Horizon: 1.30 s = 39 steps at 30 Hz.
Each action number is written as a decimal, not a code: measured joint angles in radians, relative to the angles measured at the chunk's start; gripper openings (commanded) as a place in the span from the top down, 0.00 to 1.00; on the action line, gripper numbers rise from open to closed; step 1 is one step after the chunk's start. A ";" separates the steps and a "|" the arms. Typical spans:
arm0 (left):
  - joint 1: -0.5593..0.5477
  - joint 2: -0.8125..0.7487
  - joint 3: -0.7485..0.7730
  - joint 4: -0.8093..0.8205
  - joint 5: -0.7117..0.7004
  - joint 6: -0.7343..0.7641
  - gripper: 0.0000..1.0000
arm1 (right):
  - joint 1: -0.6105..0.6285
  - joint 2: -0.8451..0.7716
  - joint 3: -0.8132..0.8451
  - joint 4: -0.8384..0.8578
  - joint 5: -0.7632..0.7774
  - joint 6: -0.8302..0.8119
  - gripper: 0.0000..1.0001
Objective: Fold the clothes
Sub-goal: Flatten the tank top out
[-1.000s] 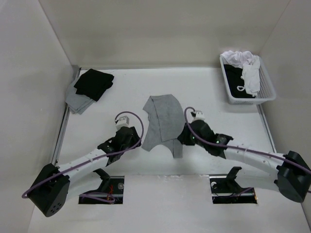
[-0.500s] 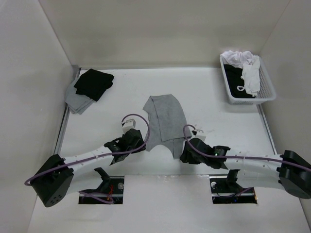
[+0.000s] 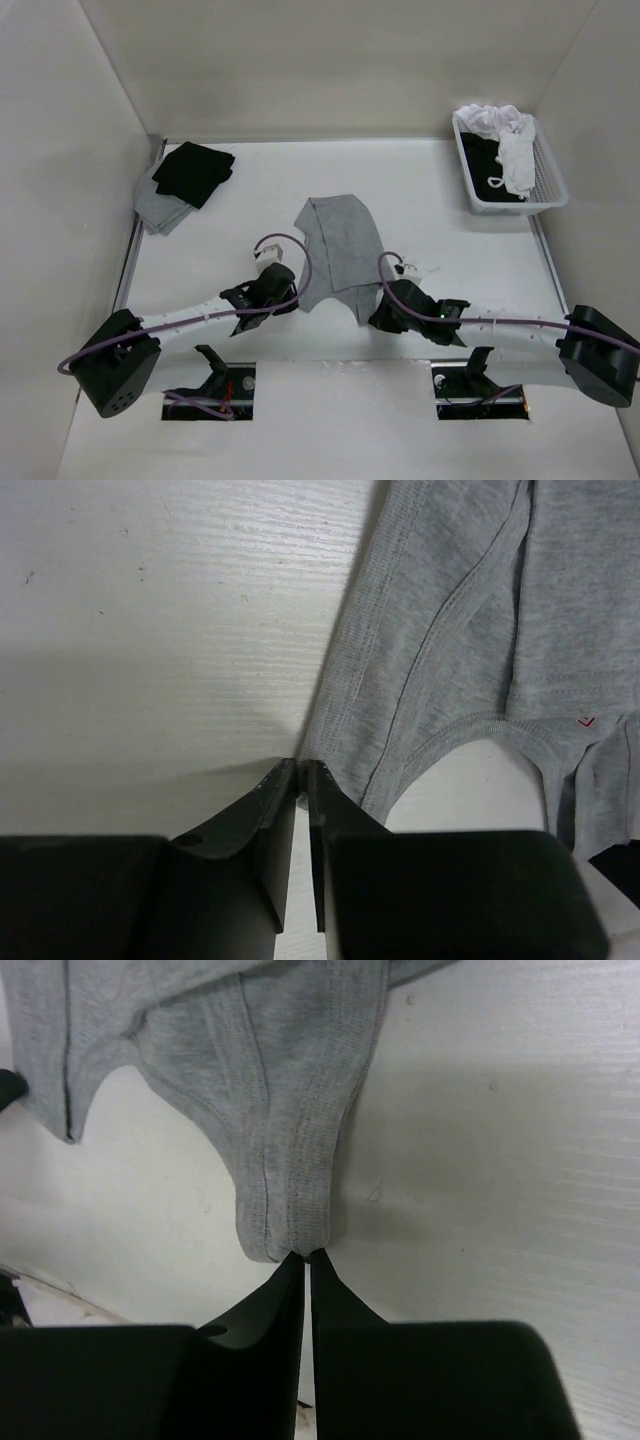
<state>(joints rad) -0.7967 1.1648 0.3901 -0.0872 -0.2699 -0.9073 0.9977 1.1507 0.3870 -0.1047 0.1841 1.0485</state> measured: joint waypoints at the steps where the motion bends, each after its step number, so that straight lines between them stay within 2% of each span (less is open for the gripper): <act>1: 0.000 0.000 0.000 0.000 0.003 0.002 0.97 | -0.002 -0.010 -0.001 0.001 0.002 -0.002 0.97; 3: 0.000 -0.002 0.000 -0.003 0.010 0.003 1.00 | -0.003 -0.035 -0.001 0.000 0.011 -0.011 0.99; 6: -0.003 -0.038 0.005 -0.023 0.014 0.005 1.00 | -0.002 -0.096 0.006 -0.016 0.038 -0.036 1.00; 11: -0.006 -0.251 0.111 -0.109 0.002 0.038 1.00 | 0.041 -0.249 0.143 -0.167 0.125 -0.110 1.00; 15: -0.039 -0.425 0.360 -0.146 -0.079 0.117 1.00 | 0.142 -0.326 0.427 -0.317 0.251 -0.213 1.00; 18: -0.097 -0.493 0.546 -0.138 -0.160 0.199 1.00 | 0.237 -0.337 0.653 -0.411 0.363 -0.303 1.00; 22: -0.202 -0.507 0.782 -0.097 -0.274 0.349 1.00 | 0.388 -0.292 1.006 -0.476 0.526 -0.469 1.00; 25: -0.271 -0.491 0.917 -0.024 -0.345 0.473 1.00 | 0.441 -0.243 1.224 -0.474 0.620 -0.610 1.00; 29: -0.345 -0.459 1.030 0.066 -0.390 0.596 1.00 | 0.489 -0.193 1.394 -0.449 0.685 -0.745 1.00; 32: -0.362 -0.433 1.059 0.113 -0.414 0.668 1.00 | 0.529 -0.167 1.431 -0.418 0.711 -0.824 1.00; 35: -0.348 -0.417 1.028 0.158 -0.446 0.725 1.00 | 0.525 -0.156 1.394 -0.376 0.726 -0.875 1.00; 37: -0.320 -0.415 0.975 0.190 -0.466 0.755 1.00 | 0.484 -0.156 1.343 -0.350 0.719 -0.895 1.00; 39: -0.264 -0.409 0.904 0.225 -0.481 0.772 1.00 | 0.380 -0.150 1.279 -0.336 0.682 -0.896 1.00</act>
<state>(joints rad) -1.0607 0.7555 1.2938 0.1379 -0.7506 -0.1352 1.3777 1.0004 1.6661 -0.4412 0.8661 0.1528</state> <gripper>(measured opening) 0.010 0.009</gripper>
